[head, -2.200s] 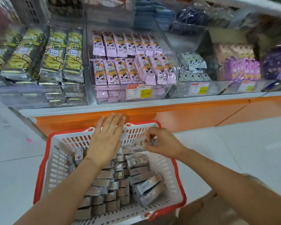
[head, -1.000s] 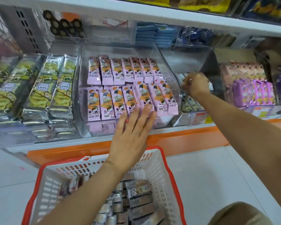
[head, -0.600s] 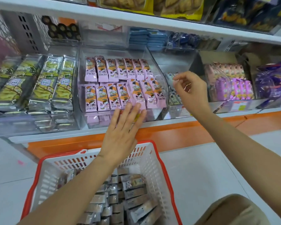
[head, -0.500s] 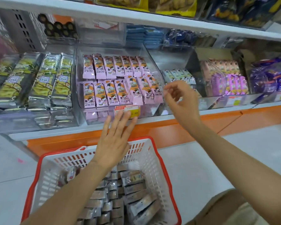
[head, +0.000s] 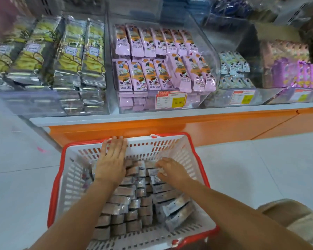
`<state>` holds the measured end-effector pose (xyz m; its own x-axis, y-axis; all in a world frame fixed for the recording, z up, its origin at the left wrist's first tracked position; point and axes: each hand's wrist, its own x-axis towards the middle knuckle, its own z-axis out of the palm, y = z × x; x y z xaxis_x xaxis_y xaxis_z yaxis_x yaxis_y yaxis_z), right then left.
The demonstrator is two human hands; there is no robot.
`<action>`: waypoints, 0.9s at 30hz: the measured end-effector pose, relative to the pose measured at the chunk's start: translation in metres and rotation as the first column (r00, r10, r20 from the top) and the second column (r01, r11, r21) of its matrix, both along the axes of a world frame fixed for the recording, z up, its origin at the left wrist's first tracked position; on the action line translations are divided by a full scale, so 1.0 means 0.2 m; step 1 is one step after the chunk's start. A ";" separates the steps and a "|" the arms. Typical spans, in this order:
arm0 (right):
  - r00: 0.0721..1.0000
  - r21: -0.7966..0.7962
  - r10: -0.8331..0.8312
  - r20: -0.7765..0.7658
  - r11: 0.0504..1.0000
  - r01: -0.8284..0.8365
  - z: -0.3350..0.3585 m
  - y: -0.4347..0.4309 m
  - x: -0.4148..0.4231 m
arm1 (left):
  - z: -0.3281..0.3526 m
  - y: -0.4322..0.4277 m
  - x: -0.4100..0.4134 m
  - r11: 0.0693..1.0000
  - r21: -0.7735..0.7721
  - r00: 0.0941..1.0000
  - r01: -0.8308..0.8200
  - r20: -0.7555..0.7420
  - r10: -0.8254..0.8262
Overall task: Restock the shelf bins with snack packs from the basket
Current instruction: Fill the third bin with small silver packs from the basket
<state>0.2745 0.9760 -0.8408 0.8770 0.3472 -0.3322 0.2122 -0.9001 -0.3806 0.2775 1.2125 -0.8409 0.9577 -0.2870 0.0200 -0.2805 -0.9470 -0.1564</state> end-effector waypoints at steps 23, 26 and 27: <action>0.971 -0.035 -0.191 -0.142 0.982 0.188 -0.24 0.01 0.18 | -0.13 0.01 -0.01 0.997 -0.065 0.997 -0.042 -0.071 0.037; 0.894 0.182 -0.371 -0.251 0.889 0.420 -0.09 -0.04 0.22 | -0.06 0.01 0.00 0.994 -0.100 0.993 -0.039 -0.113 0.027; 0.850 0.253 -0.414 -0.325 0.828 0.501 -0.04 -0.05 0.23 | -0.03 0.01 0.00 0.990 -0.134 0.993 -0.032 -0.114 0.017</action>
